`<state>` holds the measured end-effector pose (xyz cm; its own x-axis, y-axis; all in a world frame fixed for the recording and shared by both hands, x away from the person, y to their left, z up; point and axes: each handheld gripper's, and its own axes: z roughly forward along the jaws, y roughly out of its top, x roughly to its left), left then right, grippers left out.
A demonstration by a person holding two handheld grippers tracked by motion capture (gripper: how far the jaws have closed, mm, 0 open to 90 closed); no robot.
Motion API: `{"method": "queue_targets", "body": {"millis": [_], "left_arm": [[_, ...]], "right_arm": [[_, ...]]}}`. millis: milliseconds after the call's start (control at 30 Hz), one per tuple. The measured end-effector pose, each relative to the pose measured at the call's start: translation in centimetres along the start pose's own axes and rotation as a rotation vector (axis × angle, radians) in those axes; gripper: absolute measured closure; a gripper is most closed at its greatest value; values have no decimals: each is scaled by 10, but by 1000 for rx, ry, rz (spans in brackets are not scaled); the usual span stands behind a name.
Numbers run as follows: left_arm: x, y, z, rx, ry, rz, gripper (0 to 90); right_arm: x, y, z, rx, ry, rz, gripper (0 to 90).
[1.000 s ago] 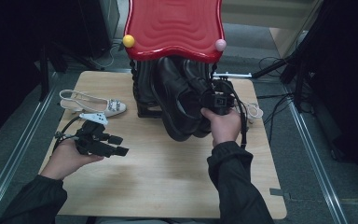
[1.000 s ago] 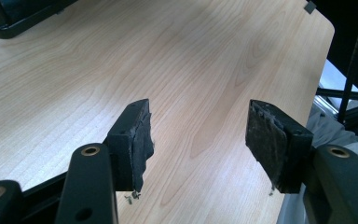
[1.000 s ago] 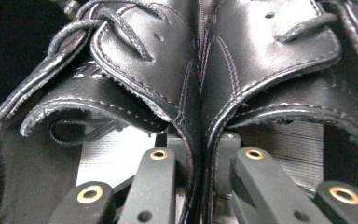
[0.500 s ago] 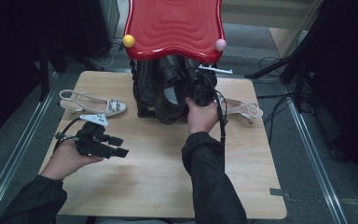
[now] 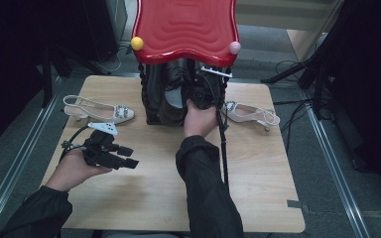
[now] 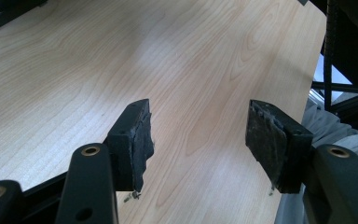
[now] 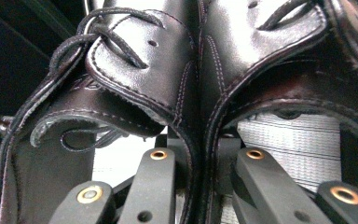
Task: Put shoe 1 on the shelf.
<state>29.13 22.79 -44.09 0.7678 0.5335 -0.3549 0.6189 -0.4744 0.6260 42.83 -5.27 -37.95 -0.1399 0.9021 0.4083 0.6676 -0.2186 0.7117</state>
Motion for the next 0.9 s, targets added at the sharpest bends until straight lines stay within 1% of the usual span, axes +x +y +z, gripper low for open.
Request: {"method": "queue_targets", "body": {"millis": [67, 100, 233, 300, 367, 433, 500, 533, 633, 667, 733, 800, 900], "left_arm": [[1, 0, 0, -2, -1, 1, 407], [1, 0, 0, 0, 0, 1, 407], [2, 0, 0, -3, 0, -2, 407], [2, 0, 0, -6, -5, -3, 408], [1, 0, 0, -8, 0, -3, 408], [1, 0, 0, -10, -1, -3, 409], [2, 0, 0, -12, -2, -2, 409], [2, 0, 0, -14, -1, -4, 409], [2, 0, 0, -14, -3, -3, 409], [2, 0, 0, -15, -3, -4, 409], [2, 0, 0, -14, -3, -6, 409], [2, 0, 0, -15, -2, -5, 409], [2, 0, 0, -18, -3, -7, 409]], "right_arm": [[1, 2, 2, -3, -8, 1, 823], [1, 3, 4, -3, -8, 17, 819], [4, 2, 6, -4, -21, 14, 803], [4, 2, 7, 0, -15, 25, 789], [5, 1, 8, 10, -6, 21, 774], [5, 1, 8, 7, -8, 22, 759], [5, 1, 9, 13, 2, 6, 732], [5, 1, 10, 22, 11, 8, 722], [7, 0, 11, 28, 8, -5, 711], [7, 0, 11, 27, 4, -17, 709], [8, -1, 12, 29, 5, -22, 675], [10, -2, 13, 41, 0, -35, 662], [10, -2, 13, 40, 2, -39, 648]]}}
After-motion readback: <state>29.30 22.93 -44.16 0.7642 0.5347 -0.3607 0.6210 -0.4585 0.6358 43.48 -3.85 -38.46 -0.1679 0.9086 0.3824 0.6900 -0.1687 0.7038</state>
